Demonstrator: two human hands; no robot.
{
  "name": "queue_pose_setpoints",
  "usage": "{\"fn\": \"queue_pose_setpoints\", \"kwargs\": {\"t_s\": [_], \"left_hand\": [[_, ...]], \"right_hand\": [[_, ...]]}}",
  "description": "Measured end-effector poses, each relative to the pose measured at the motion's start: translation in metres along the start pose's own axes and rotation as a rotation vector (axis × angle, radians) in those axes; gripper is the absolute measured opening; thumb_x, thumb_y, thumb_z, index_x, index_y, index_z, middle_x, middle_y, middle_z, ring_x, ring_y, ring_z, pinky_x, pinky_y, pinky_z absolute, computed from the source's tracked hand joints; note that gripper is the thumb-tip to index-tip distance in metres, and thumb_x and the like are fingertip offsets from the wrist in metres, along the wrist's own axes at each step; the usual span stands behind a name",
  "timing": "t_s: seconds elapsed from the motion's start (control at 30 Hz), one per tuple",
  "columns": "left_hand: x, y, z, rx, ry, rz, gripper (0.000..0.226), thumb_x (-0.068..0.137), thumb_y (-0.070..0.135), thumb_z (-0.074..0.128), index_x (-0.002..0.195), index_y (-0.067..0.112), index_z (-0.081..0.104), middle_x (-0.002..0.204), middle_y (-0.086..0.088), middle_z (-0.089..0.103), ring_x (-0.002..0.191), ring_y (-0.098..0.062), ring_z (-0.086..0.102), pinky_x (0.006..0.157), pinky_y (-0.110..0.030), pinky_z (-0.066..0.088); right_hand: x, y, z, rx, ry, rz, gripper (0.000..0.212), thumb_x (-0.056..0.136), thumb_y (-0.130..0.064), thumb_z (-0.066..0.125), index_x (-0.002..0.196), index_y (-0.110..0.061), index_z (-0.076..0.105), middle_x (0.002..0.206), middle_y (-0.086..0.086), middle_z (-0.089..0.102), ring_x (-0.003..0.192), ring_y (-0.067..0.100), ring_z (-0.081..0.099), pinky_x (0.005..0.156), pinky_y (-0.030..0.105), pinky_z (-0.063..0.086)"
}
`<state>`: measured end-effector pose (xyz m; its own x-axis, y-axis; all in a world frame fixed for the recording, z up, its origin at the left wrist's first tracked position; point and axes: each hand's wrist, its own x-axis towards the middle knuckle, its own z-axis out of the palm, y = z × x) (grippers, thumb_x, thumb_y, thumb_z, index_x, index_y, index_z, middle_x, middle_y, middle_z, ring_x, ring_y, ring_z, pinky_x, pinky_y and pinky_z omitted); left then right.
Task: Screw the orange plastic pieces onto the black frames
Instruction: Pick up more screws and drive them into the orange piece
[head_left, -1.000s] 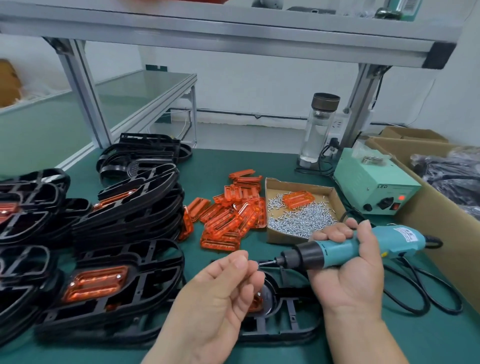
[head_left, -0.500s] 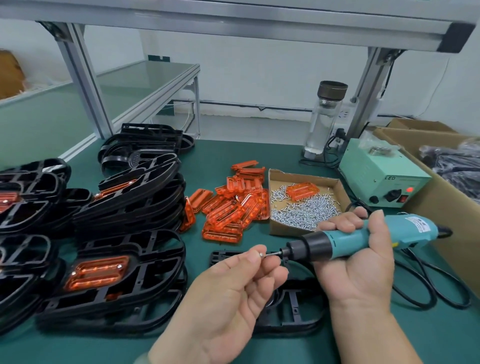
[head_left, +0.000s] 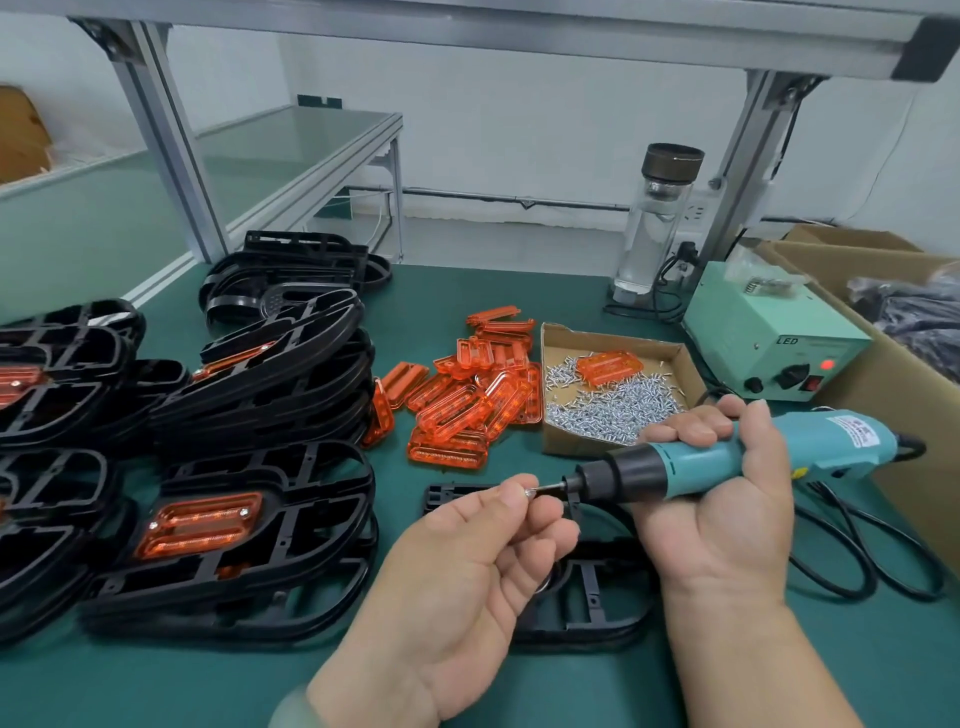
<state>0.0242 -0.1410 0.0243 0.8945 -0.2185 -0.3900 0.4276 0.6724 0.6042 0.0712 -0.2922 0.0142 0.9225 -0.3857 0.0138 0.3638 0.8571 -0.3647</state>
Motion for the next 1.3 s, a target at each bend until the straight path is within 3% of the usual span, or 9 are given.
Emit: {"fn": "queue_pose_setpoints", "kwargs": {"t_s": [0.37, 0.8, 1.3], "left_hand": [[0.002, -0.003, 0.001, 0.053, 0.027, 0.039, 0.015, 0.088, 0.009, 0.057, 0.097, 0.0, 0.063, 0.069, -0.01, 0.068, 0.059, -0.017, 0.067, 0.047, -0.018, 0.052], [0.009, -0.009, -0.004, 0.534, 0.13, 0.388, 0.015, 0.09, 0.013, 0.06, 0.078, 0.01, 0.068, 0.065, -0.005, 0.07, 0.059, -0.015, 0.068, 0.051, -0.018, 0.051], [0.011, -0.01, -0.005, 0.672, 0.131, 0.437, 0.021, 0.09, 0.018, 0.059, 0.073, 0.009, 0.067, 0.061, -0.005, 0.069, 0.052, -0.012, 0.065, 0.049, -0.017, 0.049]], "right_hand": [[0.0, 0.0, 0.0, -0.002, -0.012, 0.012, 0.009, 0.086, -0.026, 0.056, 0.083, -0.022, 0.049, 0.063, -0.012, 0.045, 0.052, 0.002, 0.047, 0.06, 0.019, 0.047], [-0.002, 0.001, 0.002, -0.026, -0.065, -0.021, 0.004, 0.085, -0.025, 0.054, 0.084, -0.022, 0.05, 0.065, -0.012, 0.044, 0.052, 0.002, 0.046, 0.06, 0.018, 0.047], [-0.001, 0.002, 0.001, -0.008, -0.046, -0.012, 0.006, 0.085, -0.024, 0.055, 0.082, -0.022, 0.05, 0.065, -0.011, 0.045, 0.052, 0.002, 0.047, 0.06, 0.019, 0.047]]}}
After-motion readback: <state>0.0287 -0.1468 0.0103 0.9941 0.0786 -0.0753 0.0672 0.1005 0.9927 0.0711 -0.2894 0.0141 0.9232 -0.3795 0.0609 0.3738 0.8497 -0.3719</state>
